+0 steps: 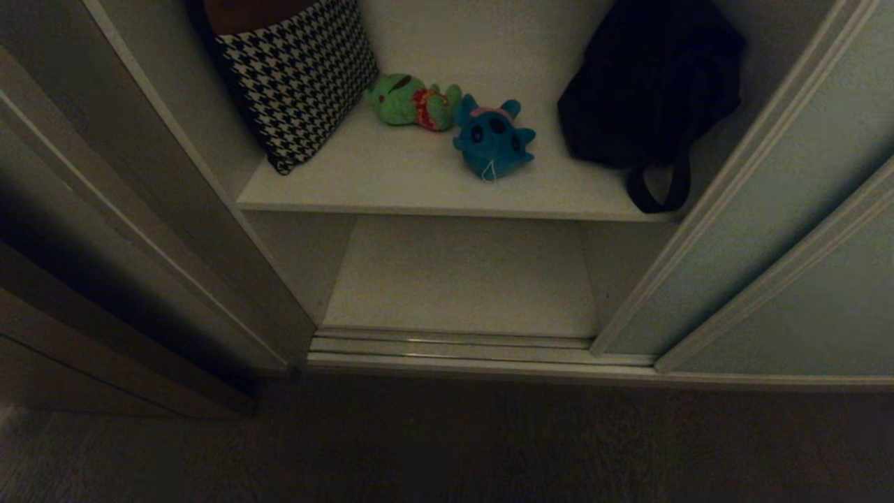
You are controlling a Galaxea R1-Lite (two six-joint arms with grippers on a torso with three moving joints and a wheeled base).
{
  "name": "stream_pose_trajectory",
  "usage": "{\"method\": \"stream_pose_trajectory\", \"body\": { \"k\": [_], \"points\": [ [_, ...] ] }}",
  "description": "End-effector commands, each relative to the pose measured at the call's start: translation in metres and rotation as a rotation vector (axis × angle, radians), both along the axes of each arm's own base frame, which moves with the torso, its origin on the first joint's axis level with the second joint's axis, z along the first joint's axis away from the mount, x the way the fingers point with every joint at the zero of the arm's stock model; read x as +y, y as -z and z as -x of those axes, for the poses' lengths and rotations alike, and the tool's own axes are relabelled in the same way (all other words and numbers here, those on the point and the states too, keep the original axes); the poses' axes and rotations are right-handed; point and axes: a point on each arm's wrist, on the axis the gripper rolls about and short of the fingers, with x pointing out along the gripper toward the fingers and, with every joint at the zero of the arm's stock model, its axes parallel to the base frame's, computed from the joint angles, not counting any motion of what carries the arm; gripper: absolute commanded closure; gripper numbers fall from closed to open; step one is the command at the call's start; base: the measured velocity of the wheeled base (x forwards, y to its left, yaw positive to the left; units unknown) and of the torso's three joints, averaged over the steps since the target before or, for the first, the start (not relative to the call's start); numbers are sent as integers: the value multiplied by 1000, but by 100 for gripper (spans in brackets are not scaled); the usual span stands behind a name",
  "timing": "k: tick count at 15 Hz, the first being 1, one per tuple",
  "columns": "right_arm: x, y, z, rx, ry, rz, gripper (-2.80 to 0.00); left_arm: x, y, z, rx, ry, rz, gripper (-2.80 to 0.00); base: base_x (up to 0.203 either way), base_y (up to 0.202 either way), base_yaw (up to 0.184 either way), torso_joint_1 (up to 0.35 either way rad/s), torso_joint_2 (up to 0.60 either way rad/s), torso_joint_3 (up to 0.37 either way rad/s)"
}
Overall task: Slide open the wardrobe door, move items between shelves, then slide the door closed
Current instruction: Close the door
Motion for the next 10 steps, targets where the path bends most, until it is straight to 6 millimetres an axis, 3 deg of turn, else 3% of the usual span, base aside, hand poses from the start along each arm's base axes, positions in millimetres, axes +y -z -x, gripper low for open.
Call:
{"method": "stream_pose_trajectory", "body": {
  "k": [1, 6, 10],
  "points": [
    [-1, -26, -21, 123, 30, 4, 0, 0, 0, 0, 2, 0, 0, 0, 0, 0, 0, 0, 0, 0],
    [-3, -78, -67, 143, 173, -84, 0, 0, 0, 0, 2, 0, 0, 0, 0, 0, 0, 0, 0, 0],
    [-3, -114, -90, 94, 222, -161, 0, 0, 0, 0, 2, -1, 1, 0, 0, 0, 0, 0, 0, 0]
  ]
}}
